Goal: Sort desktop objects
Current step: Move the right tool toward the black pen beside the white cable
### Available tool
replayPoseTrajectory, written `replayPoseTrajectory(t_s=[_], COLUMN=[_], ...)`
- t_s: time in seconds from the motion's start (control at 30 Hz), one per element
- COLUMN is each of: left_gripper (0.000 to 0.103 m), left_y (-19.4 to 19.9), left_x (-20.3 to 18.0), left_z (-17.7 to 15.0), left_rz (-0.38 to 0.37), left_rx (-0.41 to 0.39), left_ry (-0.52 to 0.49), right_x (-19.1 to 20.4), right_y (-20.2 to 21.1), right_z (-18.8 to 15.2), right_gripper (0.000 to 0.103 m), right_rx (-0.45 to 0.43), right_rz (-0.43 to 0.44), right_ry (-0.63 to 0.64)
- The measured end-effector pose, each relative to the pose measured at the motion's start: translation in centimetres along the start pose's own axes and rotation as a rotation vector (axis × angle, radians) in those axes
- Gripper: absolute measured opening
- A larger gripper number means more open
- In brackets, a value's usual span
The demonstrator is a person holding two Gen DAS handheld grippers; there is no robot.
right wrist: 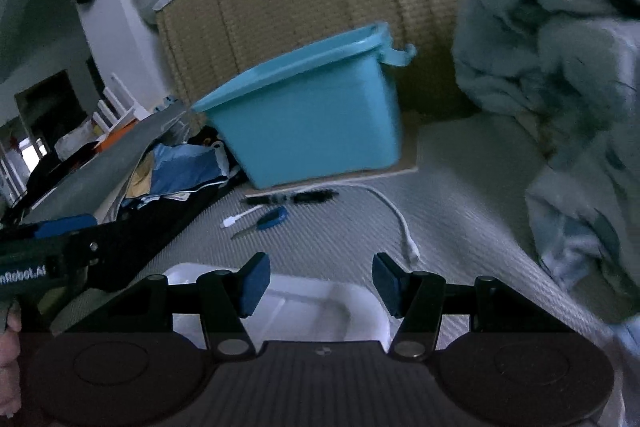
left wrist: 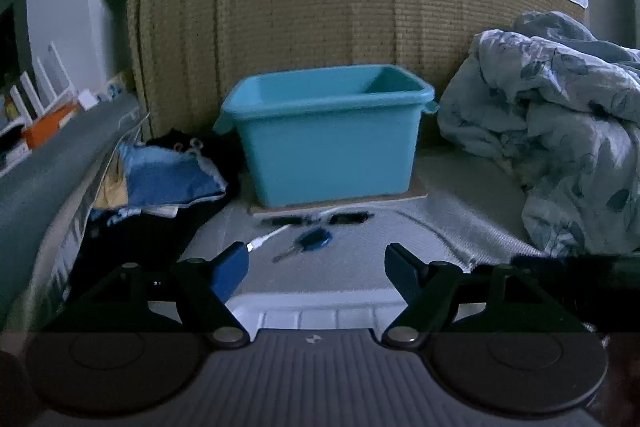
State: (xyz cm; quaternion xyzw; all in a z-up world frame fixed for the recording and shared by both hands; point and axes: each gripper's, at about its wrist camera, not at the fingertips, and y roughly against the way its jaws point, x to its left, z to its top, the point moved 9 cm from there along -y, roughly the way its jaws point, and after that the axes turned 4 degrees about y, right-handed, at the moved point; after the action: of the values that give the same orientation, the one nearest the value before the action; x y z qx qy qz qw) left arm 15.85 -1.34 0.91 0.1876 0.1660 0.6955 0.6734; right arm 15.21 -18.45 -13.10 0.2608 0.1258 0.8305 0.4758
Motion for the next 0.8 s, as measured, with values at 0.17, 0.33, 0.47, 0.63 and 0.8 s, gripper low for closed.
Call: replayPoseTrajectory(t_s=[0.17,0.33,0.47,0.63,0.8], left_gripper=[0.078,0.078,0.078,0.078,0.079], left_y=[-0.1,-1.7,-2.5,-3.0,-3.5], left_x=[-2.1,-1.4,0.5,1.6,2.1], left_z=[1.8,-0.4,-1.6,-2.9,-4.0], left_rz=[-0.017,0.009,0.039,0.057,0.067], left_rx=[-0.037,-0.04,-0.021,-0.016,-0.018], left_ry=[0.033,0.0,0.038,0.026,0.018], right_x=[-1.1,-2.2,-1.9,-0.9,-0.9], right_y=[1.5,1.5,1.2,0.2,-0.6], right_z=[0.2,0.2,0.2,-0.1,-0.4], right_gripper=[0.061,0.061,0.061,0.061,0.061], right_rx=[-0.025,-0.029,-0.024,-0.001,0.015], right_rz=[-0.004,-0.002,-0.001,0.005,-0.006], right_ry=[-0.053,-0.079,-0.065,-0.028,-0.037])
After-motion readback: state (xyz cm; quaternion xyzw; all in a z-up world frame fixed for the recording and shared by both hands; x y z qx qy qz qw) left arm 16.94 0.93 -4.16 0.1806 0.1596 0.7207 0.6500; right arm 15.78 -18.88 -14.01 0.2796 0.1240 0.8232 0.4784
